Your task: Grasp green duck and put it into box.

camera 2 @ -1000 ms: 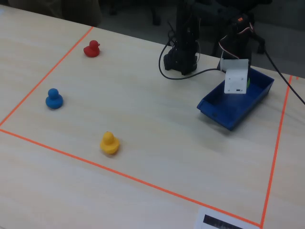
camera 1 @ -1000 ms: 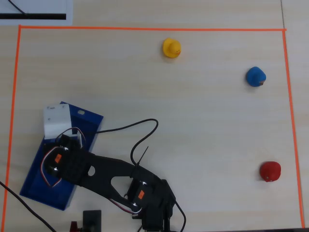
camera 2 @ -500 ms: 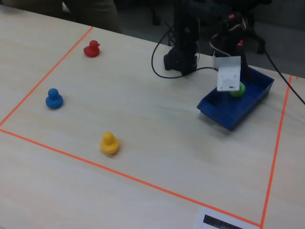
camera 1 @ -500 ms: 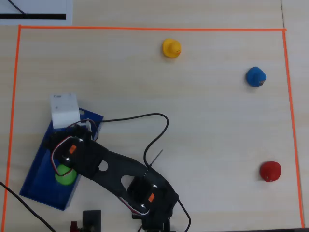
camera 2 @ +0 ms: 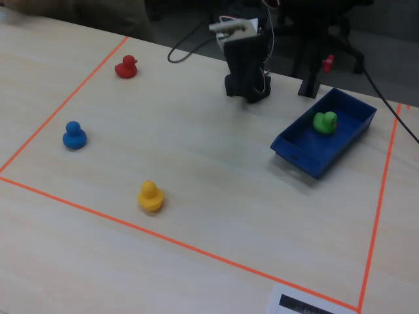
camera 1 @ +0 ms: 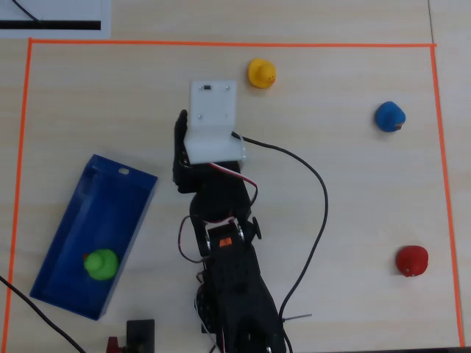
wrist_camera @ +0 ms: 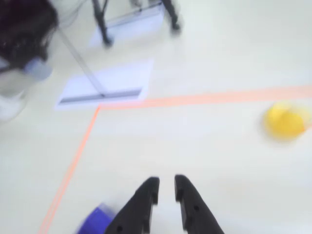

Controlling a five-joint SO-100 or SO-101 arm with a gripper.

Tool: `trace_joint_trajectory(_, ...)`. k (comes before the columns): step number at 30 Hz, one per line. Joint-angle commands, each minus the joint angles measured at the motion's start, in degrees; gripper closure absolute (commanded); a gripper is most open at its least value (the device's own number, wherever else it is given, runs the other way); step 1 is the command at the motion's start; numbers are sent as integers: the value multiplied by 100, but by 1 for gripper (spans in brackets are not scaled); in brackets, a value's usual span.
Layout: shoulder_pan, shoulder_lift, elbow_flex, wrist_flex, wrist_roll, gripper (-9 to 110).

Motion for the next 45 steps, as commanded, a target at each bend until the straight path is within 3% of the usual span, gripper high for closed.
trace_joint_trajectory(1,659,1512,2197,-1644,-1028,101)
trace_joint_trajectory(3,712,2408,3296,-1916,-1257,101)
trace_joint_trajectory(5,677,3129,3841,-1468,-1169,101)
trace_joint_trajectory(16,800,3437,4843,132,-229,101)
trace_joint_trajectory(24,483,3437,4843,3120,-299,101)
trace_joint_trajectory(28,668,3437,4843,3885,-563,101)
trace_joint_trajectory(45,896,3437,4852,3894,-554,98)
